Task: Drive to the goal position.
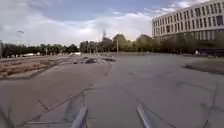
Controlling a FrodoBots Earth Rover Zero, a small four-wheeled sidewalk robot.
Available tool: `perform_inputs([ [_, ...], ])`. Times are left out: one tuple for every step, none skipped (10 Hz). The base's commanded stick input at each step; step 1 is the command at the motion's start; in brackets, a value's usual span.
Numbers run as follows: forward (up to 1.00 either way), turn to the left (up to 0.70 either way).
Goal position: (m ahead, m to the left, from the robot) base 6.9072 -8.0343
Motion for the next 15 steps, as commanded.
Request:
perform_inputs([
  [0.70, -0.14],
  [0.70, -0.14],
  [0.70, -0.14],
  [0.70, -0.14],
  [0.70, -0.14],
  [0.70, -0.14],
  [0.70, -0.14],
  [0.70, -0.14],
  [0.70, -0.14],
  [0.70, -0.14],
  [0.70, -0.14],
  [0.70, -0.14],
  [0.70, -0.14],
  [0.70, -0.14],
  [0.70, -0.14],
])
